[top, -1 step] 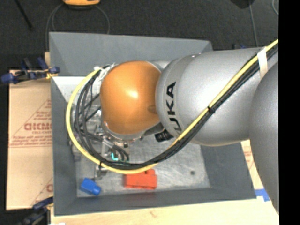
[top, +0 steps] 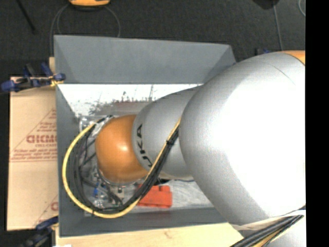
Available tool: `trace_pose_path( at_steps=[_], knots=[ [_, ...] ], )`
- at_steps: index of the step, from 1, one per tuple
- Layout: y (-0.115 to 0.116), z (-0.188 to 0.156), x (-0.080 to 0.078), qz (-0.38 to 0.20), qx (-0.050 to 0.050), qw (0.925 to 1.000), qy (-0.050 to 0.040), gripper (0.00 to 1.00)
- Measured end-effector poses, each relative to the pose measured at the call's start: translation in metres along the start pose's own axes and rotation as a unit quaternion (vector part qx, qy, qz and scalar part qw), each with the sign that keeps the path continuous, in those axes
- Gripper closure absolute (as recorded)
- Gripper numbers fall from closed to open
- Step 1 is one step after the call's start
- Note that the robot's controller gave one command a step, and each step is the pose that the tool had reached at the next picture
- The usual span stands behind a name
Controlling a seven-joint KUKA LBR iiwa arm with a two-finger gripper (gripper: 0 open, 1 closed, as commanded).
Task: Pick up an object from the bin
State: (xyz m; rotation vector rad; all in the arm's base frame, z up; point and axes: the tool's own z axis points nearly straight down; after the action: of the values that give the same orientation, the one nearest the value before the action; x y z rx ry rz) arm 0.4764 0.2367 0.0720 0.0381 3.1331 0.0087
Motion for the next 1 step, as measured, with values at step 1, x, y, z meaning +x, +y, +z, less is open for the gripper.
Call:
trace_pose_path(
  at_steps=[1],
  knots=[
    [0.0043,-0.0018,0.0001,0.097,-0.001,0.9953,0.0,0.0]
  ],
)
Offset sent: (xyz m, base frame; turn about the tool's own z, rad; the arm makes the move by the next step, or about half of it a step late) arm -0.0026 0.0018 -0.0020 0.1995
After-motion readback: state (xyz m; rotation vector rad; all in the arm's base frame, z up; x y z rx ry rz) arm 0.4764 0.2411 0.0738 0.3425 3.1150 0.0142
